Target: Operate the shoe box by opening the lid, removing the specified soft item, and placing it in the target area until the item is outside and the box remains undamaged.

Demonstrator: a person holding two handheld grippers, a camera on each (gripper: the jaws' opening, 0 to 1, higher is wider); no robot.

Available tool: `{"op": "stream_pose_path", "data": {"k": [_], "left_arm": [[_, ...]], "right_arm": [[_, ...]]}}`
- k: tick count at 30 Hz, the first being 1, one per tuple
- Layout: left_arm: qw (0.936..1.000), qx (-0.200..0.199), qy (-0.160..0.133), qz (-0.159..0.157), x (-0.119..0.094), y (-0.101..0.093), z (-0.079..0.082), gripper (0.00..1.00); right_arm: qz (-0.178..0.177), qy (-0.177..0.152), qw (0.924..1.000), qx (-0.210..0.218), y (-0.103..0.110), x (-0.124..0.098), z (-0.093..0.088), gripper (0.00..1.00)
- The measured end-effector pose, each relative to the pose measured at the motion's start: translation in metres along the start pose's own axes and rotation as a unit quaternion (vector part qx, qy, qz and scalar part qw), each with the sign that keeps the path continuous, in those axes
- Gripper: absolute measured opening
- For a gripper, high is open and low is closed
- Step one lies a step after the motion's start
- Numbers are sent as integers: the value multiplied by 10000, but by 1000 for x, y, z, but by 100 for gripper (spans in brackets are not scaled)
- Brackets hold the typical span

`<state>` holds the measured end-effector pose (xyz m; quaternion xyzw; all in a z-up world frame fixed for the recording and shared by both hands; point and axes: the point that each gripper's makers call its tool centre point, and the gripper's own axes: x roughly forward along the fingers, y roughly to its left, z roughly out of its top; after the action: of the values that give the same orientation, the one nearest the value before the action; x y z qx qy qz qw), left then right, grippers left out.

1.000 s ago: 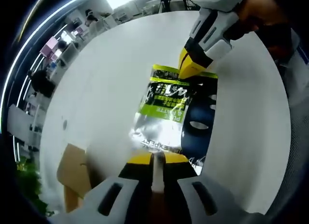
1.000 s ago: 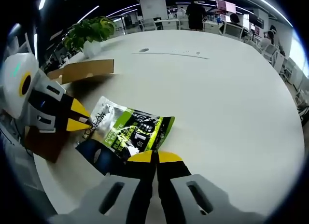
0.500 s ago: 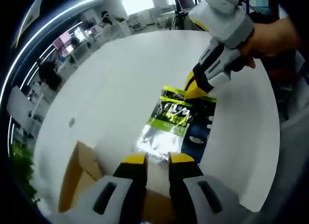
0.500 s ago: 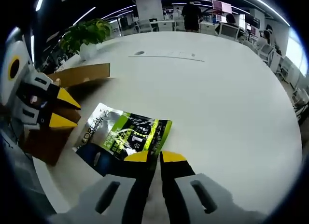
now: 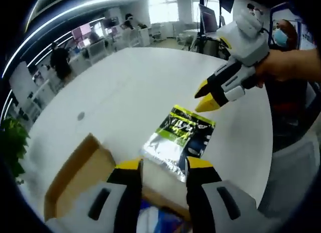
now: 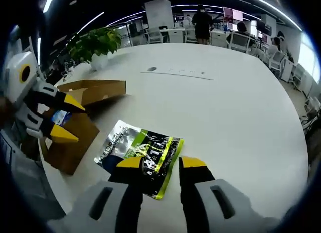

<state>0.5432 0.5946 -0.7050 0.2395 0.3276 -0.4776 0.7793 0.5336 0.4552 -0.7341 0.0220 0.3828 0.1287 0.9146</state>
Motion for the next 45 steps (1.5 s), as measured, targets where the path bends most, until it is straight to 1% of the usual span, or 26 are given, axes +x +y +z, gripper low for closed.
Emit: {"op": "stream_pose_path", "data": {"k": [6, 10, 16, 27, 31, 35, 36, 45], "left_arm": [[9997, -219, -89, 55, -21, 5, -8, 36], [9993, -337, -96, 149, -34, 12, -19, 38], [9983, -508, -68, 288, -55, 25, -37, 41], [9946, -850, -6, 595, -88, 52, -72, 46], [9925, -996, 3, 707, -101, 61, -85, 46], [9903, -1108, 14, 833, -113, 70, -98, 46], [9901, -1121, 15, 848, -114, 71, -100, 45], [9819, -1466, 34, 1200, -140, 91, -132, 42]], "right_arm": [[148, -119, 9998, -21, 19, -15, 13, 29], [280, -219, 9994, 12, 35, -23, 23, 31], [479, -293, 9984, -57, 57, -28, 33, 32], [916, -322, 9952, -138, 104, -24, 41, 37], [1035, -314, 9940, -173, 117, -21, 43, 38], [1180, -287, 9923, -224, 134, -16, 43, 39], [1223, -280, 9918, -244, 140, -14, 44, 39], [1578, -292, 9864, -362, 179, -4, 50, 38]]}}
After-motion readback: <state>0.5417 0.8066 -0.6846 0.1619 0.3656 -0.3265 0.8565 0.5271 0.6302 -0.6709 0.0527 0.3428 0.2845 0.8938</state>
